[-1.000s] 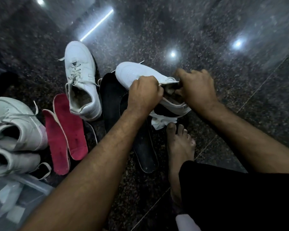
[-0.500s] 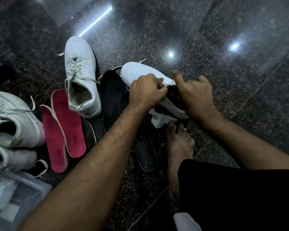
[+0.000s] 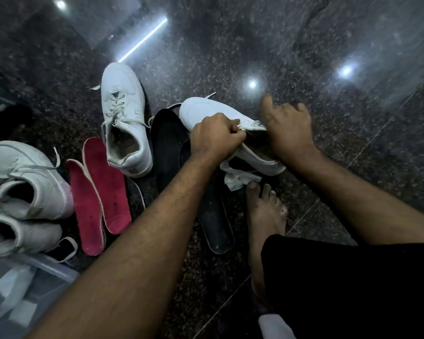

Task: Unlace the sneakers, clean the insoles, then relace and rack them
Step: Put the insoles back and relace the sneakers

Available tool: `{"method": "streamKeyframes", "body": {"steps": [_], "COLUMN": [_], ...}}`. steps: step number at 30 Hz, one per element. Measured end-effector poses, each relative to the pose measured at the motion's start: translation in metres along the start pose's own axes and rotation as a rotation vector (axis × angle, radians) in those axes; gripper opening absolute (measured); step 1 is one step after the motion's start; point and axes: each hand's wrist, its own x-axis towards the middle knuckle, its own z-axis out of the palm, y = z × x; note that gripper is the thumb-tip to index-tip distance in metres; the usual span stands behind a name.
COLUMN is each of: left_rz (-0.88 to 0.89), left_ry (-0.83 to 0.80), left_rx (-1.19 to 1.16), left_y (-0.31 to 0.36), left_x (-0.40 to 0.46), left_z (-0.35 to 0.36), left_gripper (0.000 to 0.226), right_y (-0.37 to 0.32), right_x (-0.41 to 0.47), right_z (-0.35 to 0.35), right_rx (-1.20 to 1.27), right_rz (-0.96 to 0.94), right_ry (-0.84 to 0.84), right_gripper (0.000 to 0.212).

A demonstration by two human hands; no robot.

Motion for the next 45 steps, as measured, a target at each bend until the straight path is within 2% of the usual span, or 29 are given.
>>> {"method": "streamKeyframes", "body": {"steps": [5, 7, 9, 13, 18, 20, 23, 26, 28, 32, 36, 41, 43, 45], "left_rz": [-0.021, -0.014, -0.003, -0.01, -0.018, -0.03, -0.033, -0.028, -0.03, -0.048, -0.052, -0.056, -0.058, -0.057], "left_ry": [0.01, 0.023, 0.042, 0.051, 0.045, 0.048, 0.05, 0.069, 0.078, 0.069, 0.074, 0.056, 0.051, 0.048], "left_rx": [-0.017, -0.028, -0.006, 0.02, 0.042, 0.036, 0.029, 0.038, 0.036, 0.037, 0.056, 0.039, 0.035, 0.045], "left_y": [-0.002, -0.002, 0.0, 0.0, 0.001, 0.0, -0.002, -0.001, -0.002, -0.001, 0.0, -0.004, -0.006, -0.007], "left_x": [0.0, -0.001, -0.003, -0.004, -0.002, -0.002, -0.002, -0.005, -0.005, -0.004, -0.002, -0.002, -0.001, 0.0], "left_z": [0.007, 0.009, 0.009, 0.007, 0.007, 0.008, 0.01, 0.012, 0.012, 0.012, 0.013, 0.017, 0.018, 0.018], "left_gripper": [0.025, 0.025, 0.024, 0.024, 0.024, 0.025, 0.025, 0.024, 0.025, 0.026, 0.025, 0.028, 0.03, 0.029], "right_y": [0.011, 0.013, 0.013, 0.012, 0.012, 0.014, 0.018, 0.011, 0.006, 0.007, 0.004, 0.002, 0.002, -0.001], "right_x": [-0.015, -0.017, -0.014, 0.007, 0.012, 0.006, -0.003, -0.007, -0.002, 0.012, 0.013, 0.01, 0.002, -0.007], "right_z": [-0.009, -0.009, -0.005, 0.008, 0.005, 0.002, 0.001, -0.002, -0.003, 0.003, 0.007, 0.001, -0.002, -0.003], "right_rx": [0.254, 0.301, 0.376, 0.532, 0.427, 0.467, 0.53, 0.459, 0.43, 0.542, 0.56, 0.512, 0.519, 0.416], "right_rz": [-0.021, -0.007, 0.057, 0.215, 0.066, 0.052, 0.11, 0.157, 0.219, 0.363, 0.407, 0.266, 0.21, 0.159], "right_ry": [-0.135, -0.113, -0.126, -0.275, -0.378, -0.387, -0.261, -0.186, -0.197, -0.32, -0.309, -0.367, -0.361, -0.302], "right_gripper": [0.046, 0.037, 0.033, 0.026, 0.038, 0.041, 0.024, 0.023, 0.023, 0.024, 0.023, 0.019, 0.026, 0.041]}}
